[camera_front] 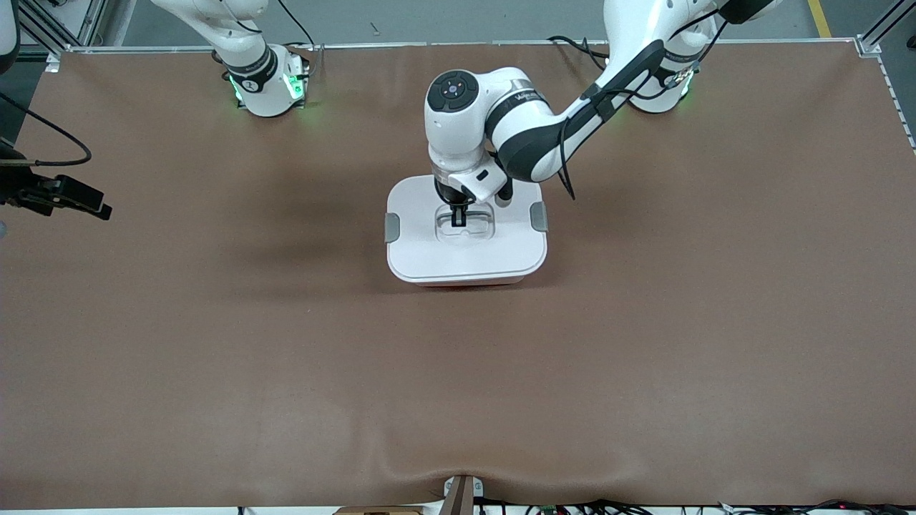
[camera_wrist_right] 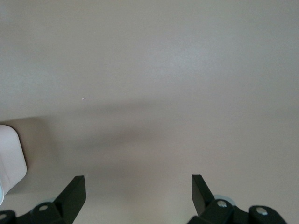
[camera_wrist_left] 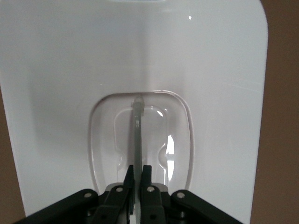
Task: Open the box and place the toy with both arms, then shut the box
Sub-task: 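Press the lid down and open the left gripper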
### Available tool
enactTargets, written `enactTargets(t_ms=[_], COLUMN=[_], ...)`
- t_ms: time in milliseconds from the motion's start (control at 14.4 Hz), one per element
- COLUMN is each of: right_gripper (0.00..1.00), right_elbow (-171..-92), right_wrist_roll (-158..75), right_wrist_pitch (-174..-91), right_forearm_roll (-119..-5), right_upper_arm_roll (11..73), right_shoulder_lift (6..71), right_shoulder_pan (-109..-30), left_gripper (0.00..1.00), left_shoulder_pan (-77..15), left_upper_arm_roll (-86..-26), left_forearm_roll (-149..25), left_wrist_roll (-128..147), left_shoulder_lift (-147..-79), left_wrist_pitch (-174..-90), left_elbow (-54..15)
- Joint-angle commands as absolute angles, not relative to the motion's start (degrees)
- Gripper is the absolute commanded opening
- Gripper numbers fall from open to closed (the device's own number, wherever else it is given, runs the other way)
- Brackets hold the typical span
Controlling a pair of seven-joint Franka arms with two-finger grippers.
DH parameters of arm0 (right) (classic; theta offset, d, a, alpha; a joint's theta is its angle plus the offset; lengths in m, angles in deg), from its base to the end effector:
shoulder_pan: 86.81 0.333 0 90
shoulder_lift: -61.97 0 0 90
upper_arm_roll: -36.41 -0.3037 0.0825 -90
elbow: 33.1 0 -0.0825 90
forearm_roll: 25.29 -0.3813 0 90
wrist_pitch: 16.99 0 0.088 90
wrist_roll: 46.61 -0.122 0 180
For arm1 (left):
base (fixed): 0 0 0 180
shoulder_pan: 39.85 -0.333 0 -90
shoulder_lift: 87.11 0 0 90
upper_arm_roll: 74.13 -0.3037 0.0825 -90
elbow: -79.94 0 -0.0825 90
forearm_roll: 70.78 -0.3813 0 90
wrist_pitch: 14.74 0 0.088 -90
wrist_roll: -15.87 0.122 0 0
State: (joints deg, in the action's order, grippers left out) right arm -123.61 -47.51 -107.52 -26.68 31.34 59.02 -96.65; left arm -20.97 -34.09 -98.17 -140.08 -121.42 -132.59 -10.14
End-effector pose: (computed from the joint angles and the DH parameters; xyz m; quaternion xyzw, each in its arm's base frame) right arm 0.5634 -0.0452 0.5652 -0.9983 0.0499 0.0250 0.0152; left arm 0.4306 -0.5294 0.3330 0.7074 0.7060 0.0202 0.0280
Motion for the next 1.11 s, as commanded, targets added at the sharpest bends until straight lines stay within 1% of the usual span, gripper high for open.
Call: enactTargets(t_ms=[0, 347, 625, 833, 1042], right_gripper=[1.00, 1.00, 1.00, 1.00, 1.00], right_elbow=[-122.4, -123.1, -123.0, -122.8, -122.8], right_wrist_roll=[-48.5, -48.4, -48.1, -48.0, -48.0], right_wrist_pitch=[-106.2, -106.3, -106.2, -106.4, -106.5], right_forearm_roll=[-27.2, -27.1, -27.1, -27.0, -27.0], right_upper_arm_roll=[31.7, 32.2, 32.4, 34.2, 34.3], right_shoulder_lift=[58.8, 60.1, 59.9, 59.6, 59.6], right_shoulder_pan=[-95.5, -94.4, -93.3, -91.1, -90.8], left_gripper=[0.00, 0.00, 0.00, 0.00, 0.00], left_shoulder_pan=[-21.0, -21.0, -21.7, -21.9, -21.9], left_upper_arm_roll=[-33.5, -33.5, -33.5, -33.9, -33.9], left_forearm_roll=[-99.6, -99.8, -99.7, -100.0, -100.1], left_wrist_roll=[-142.7, -142.7, -142.7, -141.7, -141.2], left_shoulder_lift=[-119.1, -118.8, -119.3, -119.8, -120.2], left_wrist_pitch=[-133.1, -133.3, -134.4, -134.5, -134.8], left_elbow=[-13.0, -14.7, -14.5, -14.3, -14.1])
